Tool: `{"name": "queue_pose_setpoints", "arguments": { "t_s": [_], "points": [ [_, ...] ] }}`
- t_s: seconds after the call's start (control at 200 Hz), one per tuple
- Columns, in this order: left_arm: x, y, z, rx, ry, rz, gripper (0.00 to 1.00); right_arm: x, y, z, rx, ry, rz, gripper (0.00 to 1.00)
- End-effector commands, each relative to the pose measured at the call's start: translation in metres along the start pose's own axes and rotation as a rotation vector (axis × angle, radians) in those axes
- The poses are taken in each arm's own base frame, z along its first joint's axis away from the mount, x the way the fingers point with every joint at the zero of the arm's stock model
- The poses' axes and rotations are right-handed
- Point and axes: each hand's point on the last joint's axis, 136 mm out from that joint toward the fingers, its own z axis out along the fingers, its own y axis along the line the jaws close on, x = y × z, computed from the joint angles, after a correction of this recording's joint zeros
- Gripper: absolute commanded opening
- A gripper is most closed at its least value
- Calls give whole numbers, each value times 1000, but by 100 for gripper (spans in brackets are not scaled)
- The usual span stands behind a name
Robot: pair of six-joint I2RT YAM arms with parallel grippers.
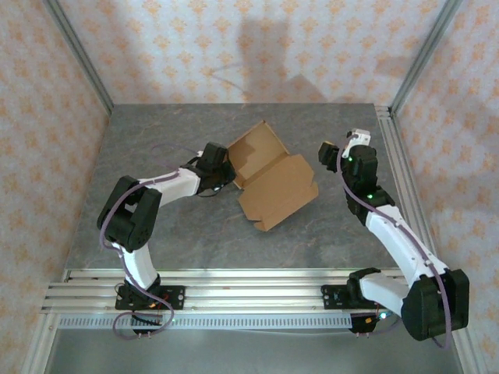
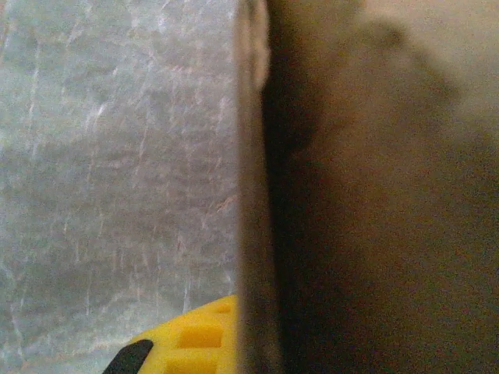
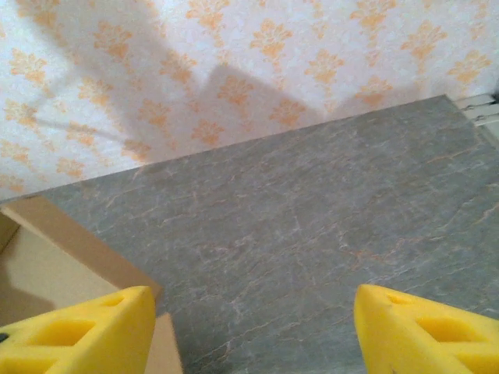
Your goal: Fold the paper box
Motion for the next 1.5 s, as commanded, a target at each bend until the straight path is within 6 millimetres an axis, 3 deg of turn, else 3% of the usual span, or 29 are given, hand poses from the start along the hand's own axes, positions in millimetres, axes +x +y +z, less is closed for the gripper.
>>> {"name": "queue_pose_setpoints", "arguments": {
  "t_s": [0.0, 0.225, 0.46, 0.561, 0.691, 0.796, 0.901, 1.066, 1.186, 1.311, 1.492],
  "points": [
    [11, 5, -11, -86, 104, -194, 0, -4, -11, -7, 84, 22, -39, 68],
    [23, 21, -26, -285, 195, -350, 0, -7, -16, -5, 117, 22, -53, 68],
    [44, 30, -12, -267, 270, -597, 0, -10, -23, -7, 158, 10, -89, 69],
    [50, 28, -6, -253, 292, -668, 17, -10, -26, -7, 173, 11, -112, 69],
    [44, 25, -13, -254, 273, -669, 60, -10, -27, -7, 179, 12, -128, 69],
    [36, 23, -27, -263, 236, -623, 84, -8, -24, -7, 160, 17, -132, 69],
    [28, 26, -51, -308, 170, -527, 100, -6, -19, -6, 129, 23, -133, 69],
    [3, 31, -85, -342, 45, -332, 100, -1, -8, -5, 62, 39, -127, 70],
    [-21, 27, -93, -309, -25, -171, 100, 9, 1, -3, 13, 60, -113, 70],
    [-44, 22, -77, -236, -9, -87, 100, 21, 11, 1, -20, 92, -115, 70],
    [-66, 17, -37, -121, 67, -93, 100, 37, 19, 9, -44, 144, -38, 70]
  ]
}}
